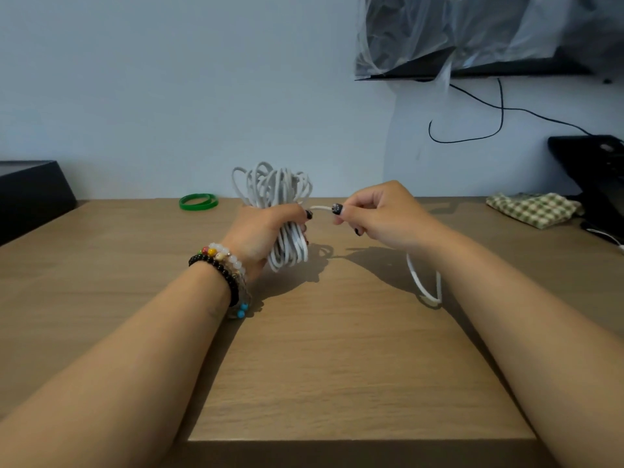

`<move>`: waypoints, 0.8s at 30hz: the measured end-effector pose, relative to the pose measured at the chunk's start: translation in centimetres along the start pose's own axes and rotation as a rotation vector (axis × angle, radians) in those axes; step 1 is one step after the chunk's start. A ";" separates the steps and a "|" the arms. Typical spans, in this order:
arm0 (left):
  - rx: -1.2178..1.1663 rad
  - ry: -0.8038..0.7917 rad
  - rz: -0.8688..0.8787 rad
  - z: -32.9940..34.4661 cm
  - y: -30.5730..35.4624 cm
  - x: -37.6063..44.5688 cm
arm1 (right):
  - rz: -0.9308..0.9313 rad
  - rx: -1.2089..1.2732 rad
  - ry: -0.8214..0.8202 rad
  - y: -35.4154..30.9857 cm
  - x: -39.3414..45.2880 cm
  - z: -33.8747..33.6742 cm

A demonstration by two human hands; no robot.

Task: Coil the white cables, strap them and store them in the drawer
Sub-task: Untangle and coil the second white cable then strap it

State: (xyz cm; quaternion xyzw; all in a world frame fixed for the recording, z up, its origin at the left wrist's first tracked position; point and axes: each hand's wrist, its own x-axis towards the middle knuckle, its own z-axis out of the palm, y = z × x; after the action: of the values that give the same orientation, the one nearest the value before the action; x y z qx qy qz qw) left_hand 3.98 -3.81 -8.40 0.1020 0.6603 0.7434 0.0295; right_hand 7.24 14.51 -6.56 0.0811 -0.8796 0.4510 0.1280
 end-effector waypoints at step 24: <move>0.544 0.031 0.218 -0.6 -0.7 0.9 | -0.274 0.214 -0.068 -2.9 -2.1 -0.1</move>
State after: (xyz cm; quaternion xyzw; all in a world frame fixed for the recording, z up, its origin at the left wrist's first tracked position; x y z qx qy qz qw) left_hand 2.89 -4.18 -9.07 0.1650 0.8209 0.5395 -0.0892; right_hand 10.03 12.98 -4.93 0.2286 -0.8110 0.5175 0.1491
